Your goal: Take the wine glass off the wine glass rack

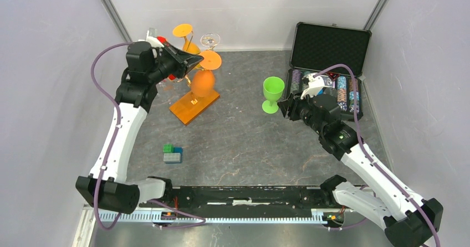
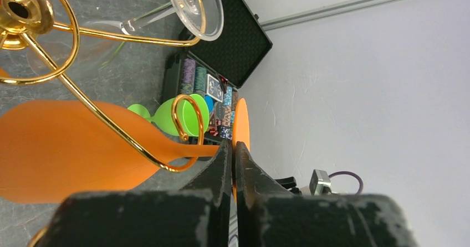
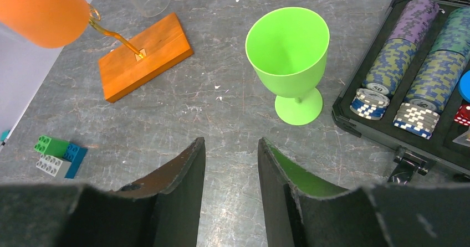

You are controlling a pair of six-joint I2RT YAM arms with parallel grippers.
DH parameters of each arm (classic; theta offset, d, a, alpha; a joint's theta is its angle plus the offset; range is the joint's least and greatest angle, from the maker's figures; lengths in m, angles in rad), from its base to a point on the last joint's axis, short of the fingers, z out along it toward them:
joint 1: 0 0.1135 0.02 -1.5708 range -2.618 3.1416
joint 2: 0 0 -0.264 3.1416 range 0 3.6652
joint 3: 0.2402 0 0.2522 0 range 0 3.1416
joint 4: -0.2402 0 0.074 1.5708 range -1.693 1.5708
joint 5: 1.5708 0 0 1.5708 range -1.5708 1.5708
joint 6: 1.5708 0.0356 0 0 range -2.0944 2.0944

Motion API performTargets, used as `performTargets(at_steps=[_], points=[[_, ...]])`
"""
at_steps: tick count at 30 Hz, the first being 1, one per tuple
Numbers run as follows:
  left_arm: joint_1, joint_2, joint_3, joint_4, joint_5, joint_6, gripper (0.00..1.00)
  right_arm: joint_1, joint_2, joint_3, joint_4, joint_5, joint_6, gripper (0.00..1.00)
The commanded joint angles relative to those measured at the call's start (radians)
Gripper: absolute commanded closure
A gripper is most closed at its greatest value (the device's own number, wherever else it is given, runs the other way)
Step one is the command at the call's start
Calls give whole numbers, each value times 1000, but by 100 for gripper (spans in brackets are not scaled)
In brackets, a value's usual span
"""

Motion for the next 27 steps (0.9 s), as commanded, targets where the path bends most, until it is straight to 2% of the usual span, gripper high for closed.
performTargets(at_steps=[1,10,17,27], points=[[32,-66,-8,50,48,-31,98,-2,-12,-3,46,19,8,55],[86,-63,-41,103,61,-71,98,-2,-8,-4,51,20,11,55],[93,17,-76,280,102,-169,98,-2,-6,-11,55,30,12,53],[92,71,-36,280,64,-161,98,-2,-16,-9,54,24,9,46]])
